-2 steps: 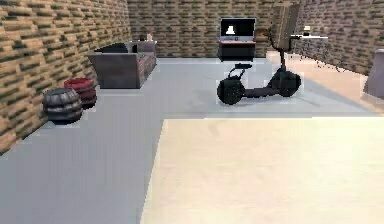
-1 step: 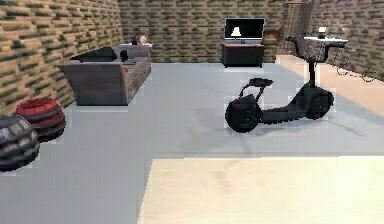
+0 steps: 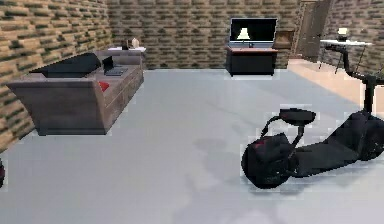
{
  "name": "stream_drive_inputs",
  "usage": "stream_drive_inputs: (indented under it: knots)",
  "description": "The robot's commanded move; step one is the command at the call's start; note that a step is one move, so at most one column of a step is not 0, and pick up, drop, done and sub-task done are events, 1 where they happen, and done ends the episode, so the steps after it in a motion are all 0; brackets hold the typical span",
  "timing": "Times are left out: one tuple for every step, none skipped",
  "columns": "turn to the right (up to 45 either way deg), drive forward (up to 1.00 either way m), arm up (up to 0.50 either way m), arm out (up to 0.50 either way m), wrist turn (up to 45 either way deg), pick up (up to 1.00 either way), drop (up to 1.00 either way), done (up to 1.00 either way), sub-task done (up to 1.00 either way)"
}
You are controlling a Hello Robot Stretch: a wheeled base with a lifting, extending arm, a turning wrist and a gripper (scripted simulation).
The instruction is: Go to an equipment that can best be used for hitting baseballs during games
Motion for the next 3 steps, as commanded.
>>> stream_drive_inputs:
  knots:
    - [-3.0,0.0,0.0,0.0,0.0,0.0,0.0,0.0,0.0]
    - [0.0,1.0,0.0,0.0,0.0,0.0,0.0,0.0,0.0]
    - [0.0,0.8,0.0,0.0,0.0,0.0,0.0,0.0,0.0]
